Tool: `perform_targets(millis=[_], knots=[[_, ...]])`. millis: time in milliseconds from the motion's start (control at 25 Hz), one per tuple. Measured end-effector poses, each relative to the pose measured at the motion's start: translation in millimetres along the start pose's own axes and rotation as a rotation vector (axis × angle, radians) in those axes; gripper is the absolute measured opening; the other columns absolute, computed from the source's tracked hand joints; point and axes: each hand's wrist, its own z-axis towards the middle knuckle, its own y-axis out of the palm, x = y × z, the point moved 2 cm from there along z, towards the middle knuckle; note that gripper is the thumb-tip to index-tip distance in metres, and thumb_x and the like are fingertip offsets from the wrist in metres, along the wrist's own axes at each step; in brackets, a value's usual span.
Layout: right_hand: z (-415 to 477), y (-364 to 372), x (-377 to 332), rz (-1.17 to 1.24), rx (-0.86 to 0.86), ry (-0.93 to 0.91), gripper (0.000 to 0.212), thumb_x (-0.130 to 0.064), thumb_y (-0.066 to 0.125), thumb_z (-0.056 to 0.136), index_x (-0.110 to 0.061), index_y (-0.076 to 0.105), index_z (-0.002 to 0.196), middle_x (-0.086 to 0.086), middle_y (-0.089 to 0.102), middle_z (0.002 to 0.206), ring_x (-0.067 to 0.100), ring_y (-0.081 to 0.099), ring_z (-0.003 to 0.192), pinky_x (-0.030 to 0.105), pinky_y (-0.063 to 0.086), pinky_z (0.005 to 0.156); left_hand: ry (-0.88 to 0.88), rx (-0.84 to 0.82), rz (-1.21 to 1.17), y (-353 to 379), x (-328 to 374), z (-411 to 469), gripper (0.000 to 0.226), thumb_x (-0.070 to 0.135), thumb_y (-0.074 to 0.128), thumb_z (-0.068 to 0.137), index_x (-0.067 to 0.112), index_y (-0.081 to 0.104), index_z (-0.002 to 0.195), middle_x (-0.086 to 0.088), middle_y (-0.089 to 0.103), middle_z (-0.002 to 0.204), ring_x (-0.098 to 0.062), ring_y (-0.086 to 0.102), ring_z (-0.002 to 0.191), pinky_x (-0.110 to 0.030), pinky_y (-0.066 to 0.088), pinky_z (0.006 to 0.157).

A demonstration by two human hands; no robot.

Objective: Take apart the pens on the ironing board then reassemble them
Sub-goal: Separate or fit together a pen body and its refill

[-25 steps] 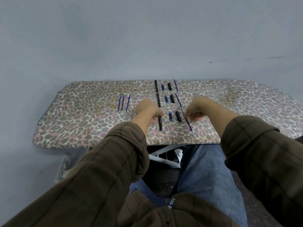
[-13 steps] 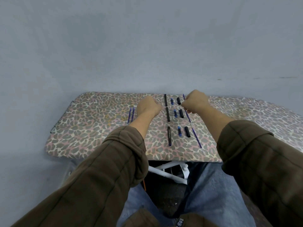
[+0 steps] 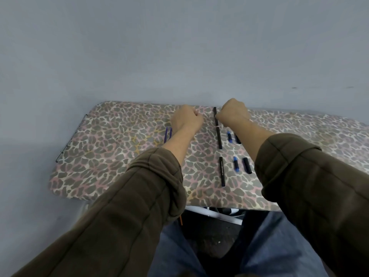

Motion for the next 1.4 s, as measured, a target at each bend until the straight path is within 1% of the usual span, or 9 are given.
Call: perform_targets(millis=[120,320,440,600,760,880,960,1160,1400], knots=[[12.7,11.4,-3.3,-0.015,0.017,0.034,0.025,-0.012,0.063,0.094,-0.010,0.052,0.072,0.007,0.058,0.075,0.025,0.058,0.066,0.032,0.047,0.058,-0.002,0.017,-0.020,5.0,-8.0,8.2,0.043,0.015,0.056,0.095,0.017,0.044,0.053,-0.002,0.045,0.051,-0.018,0.039,0.044,-0.028,0.033,0.045],[26.2,23.0,-5.2,-0.098,0.008,0.044,0.030,-0.013,0.062,0.096,-0.012,0.046,0.071,0.007,0.052,0.075,0.027,0.056,0.069,0.033,0.046,0.061,0.006,0.044,-0.031,6.7,-13.3,16.3,0.034,0.016,0.055,0.094,0.014,0.056,0.060,-0.010,0.064,0.062,-0.023,0.057,0.054,-0.036,0.056,0.056],[30.2,24.9,-5.2,-0.129,-0.017,0.051,0.031,-0.008,0.060,0.096,-0.012,0.045,0.069,0.007,0.048,0.072,0.021,0.046,0.058,0.030,0.036,0.048,0.008,0.053,-0.031,8.8,-13.3,19.7,0.035,0.018,0.056,0.094,0.014,0.058,0.060,-0.009,0.062,0.060,-0.023,0.055,0.051,-0.036,0.054,0.055],[33.5,28.1,-3.7,-0.153,-0.031,0.057,0.033,-0.006,0.059,0.095,-0.012,0.043,0.067,0.005,0.046,0.069,0.018,0.044,0.055,0.028,0.032,0.045,0.015,0.072,-0.032,12.0,-14.9,21.6,0.037,0.017,0.057,0.093,0.016,0.051,0.056,-0.003,0.051,0.053,-0.018,0.045,0.046,-0.031,0.047,0.050],[29.9,18.1,-14.0,-0.047,-0.025,0.023,0.031,-0.014,0.067,0.093,-0.012,0.048,0.069,0.005,0.052,0.069,0.020,0.053,0.059,0.027,0.038,0.045,-0.001,0.092,-0.045,4.4,-14.7,22.5,0.037,0.021,0.055,0.096,0.015,0.057,0.060,-0.004,0.055,0.055,-0.018,0.050,0.047,-0.030,0.048,0.053],[19.9,-2.3,-29.9,0.111,0.023,-0.047,0.013,-0.016,0.071,0.087,-0.005,0.072,0.081,0.010,0.071,0.075,0.025,0.068,0.068,0.033,0.058,0.059,-0.032,0.106,-0.157,-14.5,-5.2,26.0,0.037,0.032,0.059,0.098,0.006,0.074,0.078,-0.008,0.075,0.075,-0.023,0.071,0.069,-0.029,0.053,0.060],[6.9,-11.3,-38.5,0.252,0.050,-0.103,0.016,-0.018,0.071,0.087,-0.005,0.080,0.088,0.009,0.076,0.079,0.021,0.069,0.067,0.032,0.061,0.067,-0.051,0.114,-0.225,-30.2,2.8,25.1,0.042,0.042,0.061,0.098,0.006,0.077,0.085,-0.005,0.076,0.081,-0.023,0.073,0.079,-0.024,0.050,0.061],[-33.9,-22.7,-57.4,0.399,0.040,-0.243,0.016,-0.019,0.069,0.091,-0.008,0.080,0.089,0.002,0.071,0.070,0.022,0.068,0.065,0.038,0.064,0.071,-0.070,0.131,-0.324,-64.8,14.6,10.4,0.045,0.050,0.065,0.094,0.007,0.076,0.087,-0.012,0.078,0.090,-0.028,0.075,0.085,-0.044,0.061,0.081],[-76.9,-32.0,-79.3,0.472,0.007,-0.387,0.015,-0.021,0.070,0.093,-0.012,0.079,0.085,0.009,0.078,0.080,0.029,0.076,0.076,0.039,0.064,0.062,-0.011,0.188,-0.419,-100.5,19.6,-14.4,0.033,0.040,0.069,0.094,0.009,0.077,0.085,-0.006,0.077,0.081,-0.025,0.075,0.079,-0.043,0.062,0.078]])
